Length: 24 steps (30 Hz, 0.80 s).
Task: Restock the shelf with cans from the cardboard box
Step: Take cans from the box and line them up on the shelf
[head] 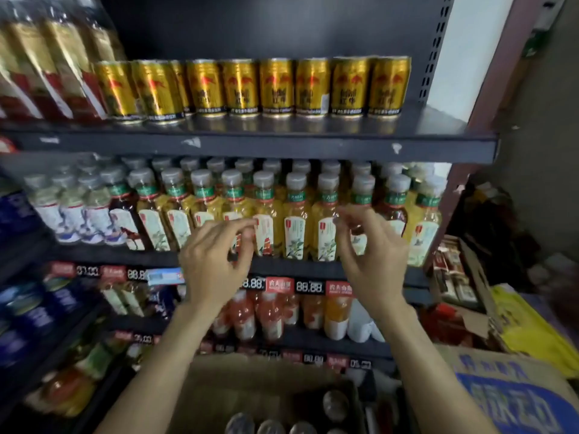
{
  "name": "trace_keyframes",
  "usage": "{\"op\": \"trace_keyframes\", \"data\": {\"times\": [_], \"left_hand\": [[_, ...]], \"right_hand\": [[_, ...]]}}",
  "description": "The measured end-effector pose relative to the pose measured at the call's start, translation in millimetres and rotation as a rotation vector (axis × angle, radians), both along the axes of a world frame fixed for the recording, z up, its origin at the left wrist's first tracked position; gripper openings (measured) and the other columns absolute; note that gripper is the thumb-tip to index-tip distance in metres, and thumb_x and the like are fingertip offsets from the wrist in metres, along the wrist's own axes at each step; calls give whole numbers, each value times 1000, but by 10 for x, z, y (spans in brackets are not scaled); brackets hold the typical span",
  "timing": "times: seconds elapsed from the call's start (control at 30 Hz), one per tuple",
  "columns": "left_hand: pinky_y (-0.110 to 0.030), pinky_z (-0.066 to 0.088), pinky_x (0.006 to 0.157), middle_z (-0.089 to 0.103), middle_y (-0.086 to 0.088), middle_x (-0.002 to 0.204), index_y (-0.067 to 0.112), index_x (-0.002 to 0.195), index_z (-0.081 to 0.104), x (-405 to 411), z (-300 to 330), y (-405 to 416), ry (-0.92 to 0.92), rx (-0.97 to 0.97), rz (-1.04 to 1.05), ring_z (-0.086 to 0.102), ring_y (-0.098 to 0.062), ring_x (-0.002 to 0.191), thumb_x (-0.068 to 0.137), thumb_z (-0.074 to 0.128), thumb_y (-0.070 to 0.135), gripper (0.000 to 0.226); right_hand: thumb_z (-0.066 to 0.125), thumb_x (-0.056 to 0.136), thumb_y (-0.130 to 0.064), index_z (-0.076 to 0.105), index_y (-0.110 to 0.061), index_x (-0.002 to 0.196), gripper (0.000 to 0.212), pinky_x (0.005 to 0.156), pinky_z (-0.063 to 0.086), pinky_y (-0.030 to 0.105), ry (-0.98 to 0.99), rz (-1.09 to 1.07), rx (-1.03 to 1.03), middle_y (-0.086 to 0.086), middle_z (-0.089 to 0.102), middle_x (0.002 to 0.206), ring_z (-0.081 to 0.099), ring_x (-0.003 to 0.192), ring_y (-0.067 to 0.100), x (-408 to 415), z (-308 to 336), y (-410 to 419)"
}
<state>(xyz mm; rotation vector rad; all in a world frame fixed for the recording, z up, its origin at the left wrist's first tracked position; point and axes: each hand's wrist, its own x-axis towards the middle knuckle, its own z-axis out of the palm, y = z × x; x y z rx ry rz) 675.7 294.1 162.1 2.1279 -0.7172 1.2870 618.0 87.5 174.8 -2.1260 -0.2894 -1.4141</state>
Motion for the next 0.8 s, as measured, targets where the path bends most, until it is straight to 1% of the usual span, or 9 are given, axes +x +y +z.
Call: {"op": "trace_keyframes", "data": {"times": [0.1, 0.2, 0.27, 0.33, 0.4, 0.47, 0.6, 0.7, 0.8], "left_hand": [[-22, 46, 66, 72, 1, 86, 14, 98, 71, -148, -590, 399, 167, 81, 34, 64, -14, 79, 89, 52, 23, 23], [-25, 50, 71, 70, 4, 94, 19, 105, 68, -336, -1125, 777, 468, 214, 22, 62, -16, 89, 84, 54, 25, 26], [-29, 48, 82, 67, 5, 105, 21, 114, 63, -441, -1490, 1014, 721, 328, 18, 59, -17, 102, 86, 59, 23, 28], [-25, 42, 89, 64, 7, 112, 23, 118, 61, -541, -1827, 1232, 912, 399, -3, 55, -15, 110, 87, 60, 23, 31], [-22, 42, 88, 63, 5, 116, 22, 119, 60, -646, -2110, 1403, 1054, 416, -33, 55, -13, 110, 88, 60, 23, 31], [-19, 43, 83, 61, 4, 120, 22, 123, 58, -754, -2343, 1503, 1185, 426, -56, 57, -12, 109, 89, 60, 25, 34], [-15, 37, 81, 55, 1, 130, 21, 130, 50, -908, -2706, 1544, 1367, 533, -112, 53, -13, 116, 89, 60, 26, 42], [-25, 42, 87, 51, 2, 134, 25, 134, 45, -944, -2894, 1585, 1439, 670, -90, 50, -16, 119, 86, 63, 34, 52], [-30, 45, 87, 49, 3, 136, 29, 136, 41, -951, -3015, 1611, 1449, 731, -56, 50, -18, 119, 85, 62, 43, 57]], "right_hand": [[55, 91, -18, 66, -9, 95, 16, 49, 49, 29, 153, -34, -82, 2, 68, 76, 61, 63, 15, -148, -553, 291], [56, 88, -22, 64, -14, 95, 14, 45, 41, 26, 431, -24, -136, 1, 65, 74, 61, 63, 18, -315, -1119, 541], [59, 85, -21, 63, -15, 99, 16, 49, 46, 28, 644, 0, -146, 3, 67, 81, 64, 70, 24, -428, -1485, 699], [61, 85, -20, 63, -15, 107, 23, 57, 50, 36, 870, 6, -139, 8, 69, 90, 65, 80, 32, -536, -1816, 848], [58, 86, -24, 60, -18, 114, 29, 63, 49, 38, 1097, -10, -161, 10, 68, 98, 64, 89, 35, -639, -2114, 978], [56, 85, -24, 59, -19, 110, 25, 67, 49, 38, 1250, 26, -166, 7, 67, 104, 63, 96, 33, -743, -2391, 1081], [55, 86, -20, 56, -17, 121, 36, 73, 47, 37, 1432, 26, -216, 8, 60, 117, 56, 108, 33, -945, -2787, 1226], [53, 89, -19, 46, -16, 133, 45, 77, 47, 40, 1527, -6, -310, 7, 46, 137, 47, 121, 34, -1018, -2918, 1320], [52, 90, -17, 42, -15, 135, 46, 83, 47, 42, 1554, -36, -367, 7, 40, 142, 44, 123, 34, -1035, -3011, 1351]]}}
